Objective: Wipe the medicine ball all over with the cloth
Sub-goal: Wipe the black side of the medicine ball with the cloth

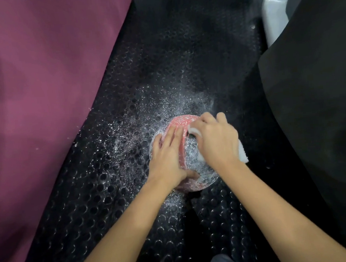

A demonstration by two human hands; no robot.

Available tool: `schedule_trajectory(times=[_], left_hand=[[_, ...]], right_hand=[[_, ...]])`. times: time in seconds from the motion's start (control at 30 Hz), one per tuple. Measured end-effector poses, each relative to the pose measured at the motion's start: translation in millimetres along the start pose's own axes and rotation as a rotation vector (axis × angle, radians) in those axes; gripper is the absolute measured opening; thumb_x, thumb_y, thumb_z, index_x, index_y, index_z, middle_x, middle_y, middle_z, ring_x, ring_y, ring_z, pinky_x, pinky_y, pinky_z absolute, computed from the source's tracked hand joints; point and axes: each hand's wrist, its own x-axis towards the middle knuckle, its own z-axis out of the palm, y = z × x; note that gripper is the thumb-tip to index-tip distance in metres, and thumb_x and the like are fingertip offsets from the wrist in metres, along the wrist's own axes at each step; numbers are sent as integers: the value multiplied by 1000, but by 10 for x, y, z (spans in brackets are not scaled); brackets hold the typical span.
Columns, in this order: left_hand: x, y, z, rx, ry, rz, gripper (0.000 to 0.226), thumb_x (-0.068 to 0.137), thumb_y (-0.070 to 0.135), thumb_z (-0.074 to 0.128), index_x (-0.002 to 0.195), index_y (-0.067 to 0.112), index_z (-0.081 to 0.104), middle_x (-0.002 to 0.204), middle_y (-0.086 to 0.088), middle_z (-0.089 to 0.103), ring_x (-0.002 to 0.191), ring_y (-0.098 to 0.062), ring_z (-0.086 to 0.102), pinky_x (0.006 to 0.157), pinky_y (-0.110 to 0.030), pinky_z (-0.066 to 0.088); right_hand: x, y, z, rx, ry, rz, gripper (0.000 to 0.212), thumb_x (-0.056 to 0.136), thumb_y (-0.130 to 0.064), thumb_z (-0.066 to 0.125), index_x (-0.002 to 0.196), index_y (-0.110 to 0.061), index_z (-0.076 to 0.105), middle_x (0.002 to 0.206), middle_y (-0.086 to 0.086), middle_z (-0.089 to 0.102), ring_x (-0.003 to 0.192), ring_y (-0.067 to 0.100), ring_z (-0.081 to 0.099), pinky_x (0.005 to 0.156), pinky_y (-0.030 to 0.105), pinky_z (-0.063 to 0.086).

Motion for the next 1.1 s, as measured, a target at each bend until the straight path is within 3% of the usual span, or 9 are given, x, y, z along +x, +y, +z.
schedule_trajectory(times=[0.1, 0.23, 0.33, 0.47, 0.57, 0.63, 0.77, 0.93, 1.1], left_hand=[[2, -28, -21, -31, 3, -10, 132, 60, 51, 84, 154, 27, -6, 160, 19, -9, 147, -20, -7, 119, -50, 20], [-19, -36, -14, -39, 7, -15, 132, 60, 52, 82, 154, 28, -7, 160, 19, -11, 147, -20, -9, 119, -51, 16], [-29, -91, -20, -67, 23, -18, 133, 60, 51, 83, 154, 29, -8, 160, 19, -10, 147, -18, -8, 119, -51, 18], [-77, -116, -5, -43, 16, -6, 135, 59, 55, 82, 153, 30, -12, 159, 19, -14, 147, -19, -9, 120, -50, 14], [-46, -147, -9, -75, 27, -20, 135, 58, 53, 83, 154, 28, -8, 160, 19, -11, 148, -20, -6, 120, -50, 16], [-63, -167, -12, -87, 40, -13, 135, 58, 54, 83, 154, 28, -8, 160, 19, -9, 148, -20, -5, 120, -49, 14], [-69, -192, -28, -86, 25, -21, 135, 57, 55, 82, 154, 30, -10, 160, 18, -11, 148, -19, -7, 120, -50, 12], [-15, -185, -86, -29, 41, -59, 130, 61, 55, 78, 155, 22, -5, 162, 8, -5, 150, -22, -3, 122, -44, 4], [-68, -214, -137, -52, 51, -75, 126, 65, 47, 82, 155, 29, -5, 163, 2, -5, 149, -27, 0, 121, -44, 7]], right_hand=[[-99, -41, 67, -3, 69, -136, 23, 61, -4, 76, 76, -20, 72, 79, -1, 62, 72, 25, 54, 48, 28, 35], [20, -20, 33, 8, 68, -22, 22, 63, -5, 77, 77, -21, 73, 80, -2, 63, 73, 25, 53, 49, 26, 29], [-100, -88, 70, -16, 65, -95, 26, 58, -4, 79, 75, -22, 72, 78, -3, 62, 71, 24, 53, 49, 25, 28], [-29, 56, 25, 79, -24, 104, 24, 79, -13, 70, 97, -28, 69, 100, -4, 60, 88, 23, 48, 57, 28, 28], [-120, -124, 53, 50, 32, 5, 22, 70, -8, 75, 83, -26, 72, 85, -4, 62, 76, 23, 52, 51, 25, 27], [-142, -95, 92, 35, 67, -53, 26, 66, -8, 78, 83, -27, 72, 85, -4, 63, 75, 23, 52, 49, 24, 27], [-28, 121, 116, 121, -4, 152, 22, 95, -24, 52, 108, -33, 67, 110, -8, 58, 95, 21, 45, 59, 29, 29], [-60, -103, 156, 118, 112, 54, 17, 75, -15, 77, 82, -30, 72, 85, -5, 62, 71, 21, 51, 46, 22, 25], [-167, -268, 143, 124, 118, -38, 23, 63, -7, 80, 76, -23, 71, 80, -3, 61, 68, 22, 51, 49, 24, 29]])
